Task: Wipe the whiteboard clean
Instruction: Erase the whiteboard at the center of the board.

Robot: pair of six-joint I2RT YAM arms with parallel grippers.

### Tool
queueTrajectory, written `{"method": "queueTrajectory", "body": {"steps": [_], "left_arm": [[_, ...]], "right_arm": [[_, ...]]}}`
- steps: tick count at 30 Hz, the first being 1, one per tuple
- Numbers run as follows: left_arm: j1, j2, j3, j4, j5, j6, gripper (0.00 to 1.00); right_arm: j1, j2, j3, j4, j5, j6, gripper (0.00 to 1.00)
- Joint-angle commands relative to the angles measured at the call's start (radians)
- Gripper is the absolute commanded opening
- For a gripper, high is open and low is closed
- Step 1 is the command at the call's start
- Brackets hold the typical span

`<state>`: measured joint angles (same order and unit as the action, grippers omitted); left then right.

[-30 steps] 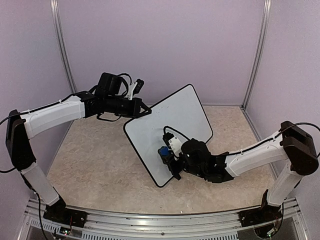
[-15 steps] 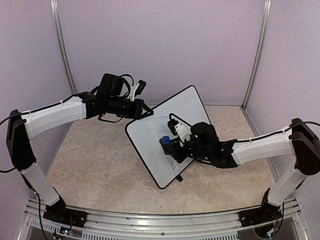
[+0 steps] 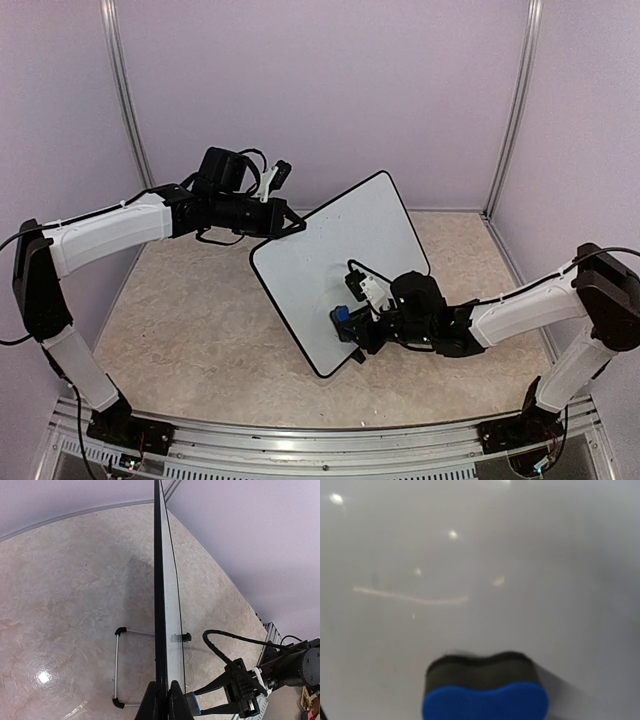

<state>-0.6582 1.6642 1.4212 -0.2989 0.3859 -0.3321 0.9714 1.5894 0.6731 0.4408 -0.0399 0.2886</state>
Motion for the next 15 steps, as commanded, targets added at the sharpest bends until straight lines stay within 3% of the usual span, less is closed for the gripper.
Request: {"method": "queueTrajectory", "body": {"steps": [1,9,15], "left_arm": [[-0.037,0.02,-0.012,0.001,0.057,0.064,0.0],[-0.037,0.016,-0.012,0.003,0.058,0.064,0.0],[-0.038,0.017,-0.013,0.004,0.063,0.062,0.0]], "right_arm": [[0.012,0.021,-0.055,-0.168,0.03,0.033,0.29],[0.013,-0.001,-0.097,-0.163,0.072,0.05,0.29],[-0.013,0.022,-0.04,-0.076,0.093,-0.007,0.29]]}}
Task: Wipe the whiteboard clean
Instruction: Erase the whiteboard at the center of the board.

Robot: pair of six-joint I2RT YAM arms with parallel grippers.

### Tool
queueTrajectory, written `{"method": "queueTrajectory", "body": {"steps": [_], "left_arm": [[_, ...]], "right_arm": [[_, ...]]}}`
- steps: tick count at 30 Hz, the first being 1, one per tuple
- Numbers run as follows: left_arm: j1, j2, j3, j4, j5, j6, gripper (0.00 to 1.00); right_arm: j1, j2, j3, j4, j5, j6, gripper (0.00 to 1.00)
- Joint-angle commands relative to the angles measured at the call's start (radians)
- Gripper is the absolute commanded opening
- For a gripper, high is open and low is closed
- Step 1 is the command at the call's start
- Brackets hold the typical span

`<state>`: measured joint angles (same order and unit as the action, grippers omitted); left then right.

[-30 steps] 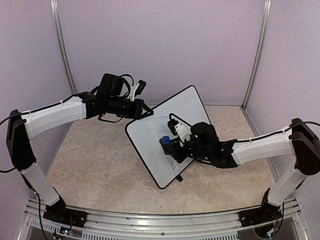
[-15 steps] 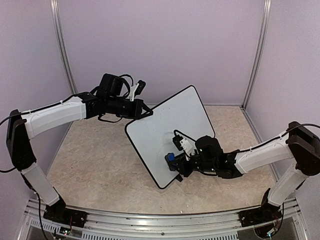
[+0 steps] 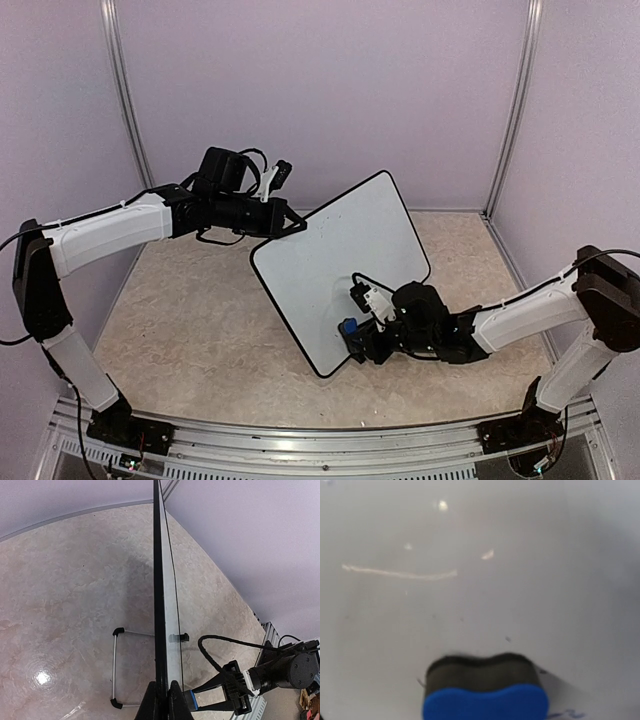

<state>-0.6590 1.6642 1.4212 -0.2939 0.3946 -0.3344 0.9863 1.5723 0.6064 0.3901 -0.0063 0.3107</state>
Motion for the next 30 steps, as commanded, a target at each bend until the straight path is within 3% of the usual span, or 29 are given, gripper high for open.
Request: {"method": "queueTrajectory", "body": {"steps": [1,7,12,16,21,30], "left_arm": [[-0.037,0.017,-0.013,-0.001,0.053,0.066,0.0],[-0.039,0.017,-0.013,-0.002,0.052,0.067,0.0],[-0.039,0.014,-0.013,-0.004,0.049,0.068,0.0],[-0.038,0.008,-0.013,-0.001,0.058,0.065,0.0],[-0.04,0.013,-0.015,0.001,0.057,0.064,0.0],[-0.04,0.017,-0.014,-0.003,0.051,0.068,0.0]], "right_arm": [[-0.034,0.046,0.042,-0.008,0.059,-0.044,0.29],[-0.061,0.054,0.123,0.071,0.084,-0.123,0.29],[-0.069,0.062,0.213,-0.081,0.12,-0.125,0.29],[-0.069,0.029,0.102,0.056,0.081,-0.084,0.29],[-0.047,0.104,0.018,0.246,0.061,-0.057,0.28],[0.008,0.09,-0.111,0.346,0.126,-0.034,0.27]]}}
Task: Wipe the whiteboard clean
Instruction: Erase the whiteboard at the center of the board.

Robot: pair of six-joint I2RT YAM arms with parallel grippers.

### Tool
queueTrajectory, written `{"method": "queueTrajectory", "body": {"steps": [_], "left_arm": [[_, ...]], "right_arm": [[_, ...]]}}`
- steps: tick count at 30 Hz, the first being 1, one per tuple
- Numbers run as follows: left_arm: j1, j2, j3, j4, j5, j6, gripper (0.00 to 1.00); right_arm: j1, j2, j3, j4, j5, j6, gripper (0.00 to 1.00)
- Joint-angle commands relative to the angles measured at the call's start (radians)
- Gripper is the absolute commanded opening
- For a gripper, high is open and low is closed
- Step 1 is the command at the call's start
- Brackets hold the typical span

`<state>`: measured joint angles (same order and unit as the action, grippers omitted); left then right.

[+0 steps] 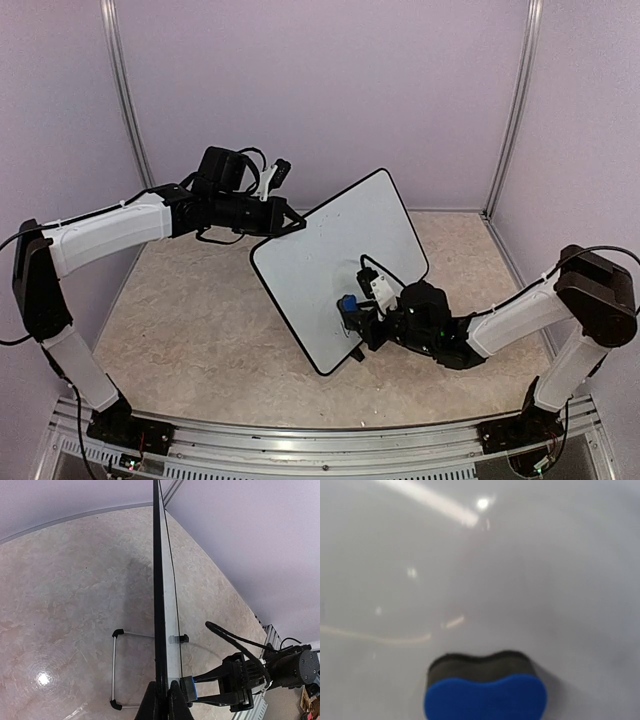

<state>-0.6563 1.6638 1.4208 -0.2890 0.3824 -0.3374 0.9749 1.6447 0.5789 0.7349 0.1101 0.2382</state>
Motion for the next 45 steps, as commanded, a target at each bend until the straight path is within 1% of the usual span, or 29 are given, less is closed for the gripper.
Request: {"method": "queueTrajectory", "body": {"steps": [1,4,7,18,24,26,29,34,39,45], "left_arm": [[-0.043,0.017,-0.013,-0.008,0.064,0.071,0.0],[-0.043,0.019,-0.012,-0.007,0.068,0.069,0.0],[-0.043,0.018,-0.013,-0.007,0.069,0.067,0.0],[-0.052,0.014,-0.013,-0.01,0.057,0.073,0.0],[-0.051,0.012,-0.013,-0.012,0.056,0.075,0.0],[-0.051,0.011,-0.013,-0.012,0.055,0.075,0.0],[-0.051,0.008,-0.013,-0.012,0.055,0.075,0.0],[-0.051,0.012,-0.012,-0.012,0.058,0.075,0.0],[-0.051,0.011,-0.011,-0.011,0.062,0.073,0.0],[-0.052,0.014,-0.011,-0.01,0.061,0.072,0.0]], "right_arm": [[0.02,0.007,-0.107,0.01,0.01,0.045,0.27],[0.028,-0.011,-0.139,0.026,0.005,0.057,0.27],[0.047,0.002,-0.136,0.034,0.017,0.056,0.27],[0.053,0.046,0.036,0.064,0.11,-0.071,0.27],[0.05,0.081,0.072,0.129,0.138,-0.108,0.26],[0.046,0.095,0.059,0.165,0.141,-0.101,0.26],[0.038,0.109,0.021,0.216,0.084,-0.068,0.26],[0.038,0.081,-0.061,0.239,0.034,0.0,0.23],[0.049,0.053,-0.131,0.234,0.032,0.035,0.22],[0.059,0.07,-0.133,0.243,0.047,0.041,0.22]]}}
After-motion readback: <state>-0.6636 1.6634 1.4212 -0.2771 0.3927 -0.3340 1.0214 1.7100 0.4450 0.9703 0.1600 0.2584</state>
